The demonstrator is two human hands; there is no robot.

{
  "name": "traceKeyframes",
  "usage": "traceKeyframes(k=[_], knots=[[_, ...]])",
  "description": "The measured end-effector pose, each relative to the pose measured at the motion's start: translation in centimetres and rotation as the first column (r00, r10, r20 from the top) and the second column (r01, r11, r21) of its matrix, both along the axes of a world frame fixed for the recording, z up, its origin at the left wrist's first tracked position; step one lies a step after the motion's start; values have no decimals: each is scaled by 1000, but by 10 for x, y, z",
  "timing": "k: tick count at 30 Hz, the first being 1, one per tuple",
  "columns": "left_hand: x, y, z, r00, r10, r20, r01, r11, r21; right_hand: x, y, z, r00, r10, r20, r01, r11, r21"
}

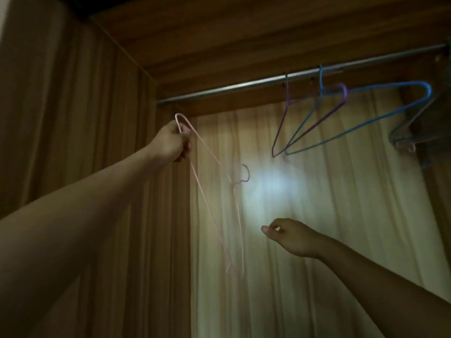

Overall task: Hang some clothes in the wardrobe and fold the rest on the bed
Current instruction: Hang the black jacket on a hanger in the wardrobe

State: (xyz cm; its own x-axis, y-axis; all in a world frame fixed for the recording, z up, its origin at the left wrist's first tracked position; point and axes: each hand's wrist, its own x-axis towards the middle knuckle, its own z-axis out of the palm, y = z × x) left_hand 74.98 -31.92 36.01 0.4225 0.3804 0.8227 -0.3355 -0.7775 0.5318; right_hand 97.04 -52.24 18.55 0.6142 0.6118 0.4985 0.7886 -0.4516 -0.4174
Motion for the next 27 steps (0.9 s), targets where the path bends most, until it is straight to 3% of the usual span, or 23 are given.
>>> traceKeyframes(k=[2,4,6,9,12,15,17,19,20,22,23,25,27], knots=[[-4,4,-31,993,-94,-67,95,995,17,-3,9,-24,992,22,-124,-25,1000,-19],[-8,7,-62,968,-201,-149,203,979,1,-8,20,-46,951,88,-295,-67,995,80],[-8,7,-92,926,-299,-230,296,954,-48,-16,32,-65,842,273,-465,-112,932,345],[-6,9,-131,888,-334,-316,300,942,-151,-29,39,-89,706,481,-520,-52,767,639],[-9,15,-156,912,-115,-394,91,993,-81,-30,35,-114,666,512,-543,-17,738,675],[-12,26,-170,937,177,-302,-162,984,73,-27,28,-130,720,454,-524,-54,791,610],[-10,22,-182,853,425,-303,-303,876,374,-26,25,-141,775,405,-485,-105,839,533],[-4,2,-200,697,555,-454,-178,747,641,-30,27,-154,825,368,-429,-149,874,463],[1,-8,-212,592,564,-575,-65,745,664,-32,28,-161,843,355,-403,-168,887,430],[17,-29,-243,374,513,-773,103,805,584,-35,30,-176,854,355,-380,-207,902,378],[25,-37,-261,307,447,-840,152,849,507,-35,29,-182,850,363,-382,-226,906,357],[40,-45,-294,255,254,-933,196,931,307,-32,26,-194,825,400,-398,-282,903,323],[52,-48,-324,281,59,-958,175,978,111,-28,21,-203,818,410,-404,-323,908,267]])
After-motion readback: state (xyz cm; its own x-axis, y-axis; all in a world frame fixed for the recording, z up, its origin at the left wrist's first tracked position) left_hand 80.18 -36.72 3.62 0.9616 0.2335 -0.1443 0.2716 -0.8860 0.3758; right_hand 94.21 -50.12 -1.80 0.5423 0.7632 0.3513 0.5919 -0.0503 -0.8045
